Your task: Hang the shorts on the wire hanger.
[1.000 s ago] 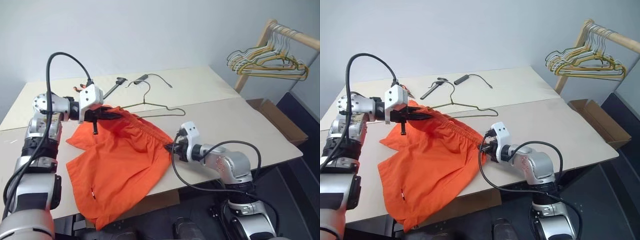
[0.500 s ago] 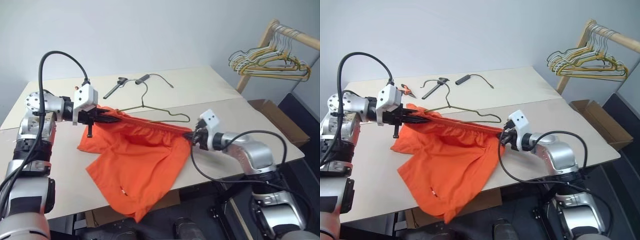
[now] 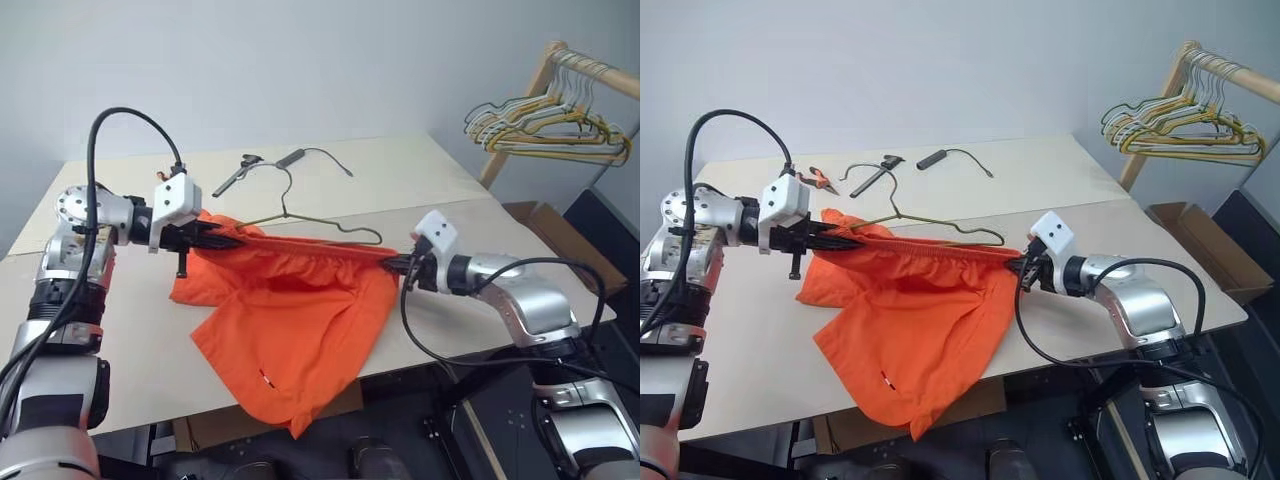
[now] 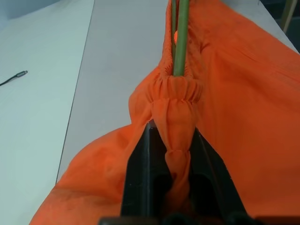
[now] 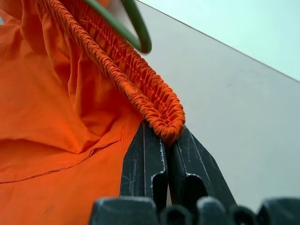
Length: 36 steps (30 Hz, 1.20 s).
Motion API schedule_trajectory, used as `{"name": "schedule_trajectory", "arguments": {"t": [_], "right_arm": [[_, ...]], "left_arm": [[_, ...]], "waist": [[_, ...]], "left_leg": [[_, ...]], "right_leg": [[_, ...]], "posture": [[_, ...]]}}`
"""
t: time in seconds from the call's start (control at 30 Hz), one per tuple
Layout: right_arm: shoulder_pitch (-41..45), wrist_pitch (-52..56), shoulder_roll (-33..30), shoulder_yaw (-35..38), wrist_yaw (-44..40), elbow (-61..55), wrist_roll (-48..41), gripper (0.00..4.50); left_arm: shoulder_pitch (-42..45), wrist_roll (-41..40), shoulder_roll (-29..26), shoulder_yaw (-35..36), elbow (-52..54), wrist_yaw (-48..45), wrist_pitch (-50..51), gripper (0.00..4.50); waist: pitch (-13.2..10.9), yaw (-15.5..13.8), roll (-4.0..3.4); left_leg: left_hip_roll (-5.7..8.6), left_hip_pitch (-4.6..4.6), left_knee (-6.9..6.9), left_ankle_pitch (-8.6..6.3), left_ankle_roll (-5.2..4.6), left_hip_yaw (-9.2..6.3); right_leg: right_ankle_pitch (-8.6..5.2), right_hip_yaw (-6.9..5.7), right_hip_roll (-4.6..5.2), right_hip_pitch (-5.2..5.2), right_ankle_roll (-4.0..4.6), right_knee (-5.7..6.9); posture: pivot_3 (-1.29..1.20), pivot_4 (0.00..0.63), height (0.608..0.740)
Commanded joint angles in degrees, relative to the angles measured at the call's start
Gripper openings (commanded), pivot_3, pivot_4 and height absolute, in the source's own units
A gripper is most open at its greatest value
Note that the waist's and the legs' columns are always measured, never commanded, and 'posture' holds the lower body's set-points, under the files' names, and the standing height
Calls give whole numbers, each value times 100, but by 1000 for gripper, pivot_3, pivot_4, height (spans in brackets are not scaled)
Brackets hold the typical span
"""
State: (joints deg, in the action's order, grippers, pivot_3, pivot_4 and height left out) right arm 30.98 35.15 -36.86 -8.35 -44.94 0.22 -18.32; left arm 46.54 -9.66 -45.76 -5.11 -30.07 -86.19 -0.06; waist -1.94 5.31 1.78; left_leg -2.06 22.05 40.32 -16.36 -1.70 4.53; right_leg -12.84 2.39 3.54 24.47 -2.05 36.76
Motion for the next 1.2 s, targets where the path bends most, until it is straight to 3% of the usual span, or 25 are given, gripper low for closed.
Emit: {"name": "schedule_trajectory", "arguments": {"t": [0.03,0.4,0.67,0.9,1.2], "right_arm": [[166,-34,-414,265,77,-31,344,16],[532,-376,-600,130,-101,411,667,16],[604,-972,-831,72,-541,51,704,16],[1079,-1630,-948,-456,-1157,-303,1172,16],[1876,-1710,-496,-1050,-1380,-385,1816,16]], "left_arm": [[128,85,-286,162,-158,71,-52,0],[75,-120,-342,209,-83,-30,50,0],[170,579,-462,-214,-36,381,-74,0],[907,1014,-124,-619,-317,568,-403,0],[1209,1147,191,-701,-536,503,-862,0]], "waist": [[0,-2,0],[0,8,0],[0,-14,0],[-1,-110,0],[-1,-112,0]], "left_leg": [[0,0,0,0,0,0],[-1,-2,0,0,-1,15],[0,-1,1,-1,-2,15],[-1,2,1,-1,-2,36],[-3,7,2,-1,-2,52]], "right_leg": [[0,0,0,0,0,0],[0,2,0,1,0,1],[0,2,0,0,0,-1],[-1,0,-1,4,0,-2],[-1,2,-2,14,1,0]], "posture": [[-51,0,740],[-42,0,740],[-37,0,740],[-43,0,740],[-63,0,740]]}}
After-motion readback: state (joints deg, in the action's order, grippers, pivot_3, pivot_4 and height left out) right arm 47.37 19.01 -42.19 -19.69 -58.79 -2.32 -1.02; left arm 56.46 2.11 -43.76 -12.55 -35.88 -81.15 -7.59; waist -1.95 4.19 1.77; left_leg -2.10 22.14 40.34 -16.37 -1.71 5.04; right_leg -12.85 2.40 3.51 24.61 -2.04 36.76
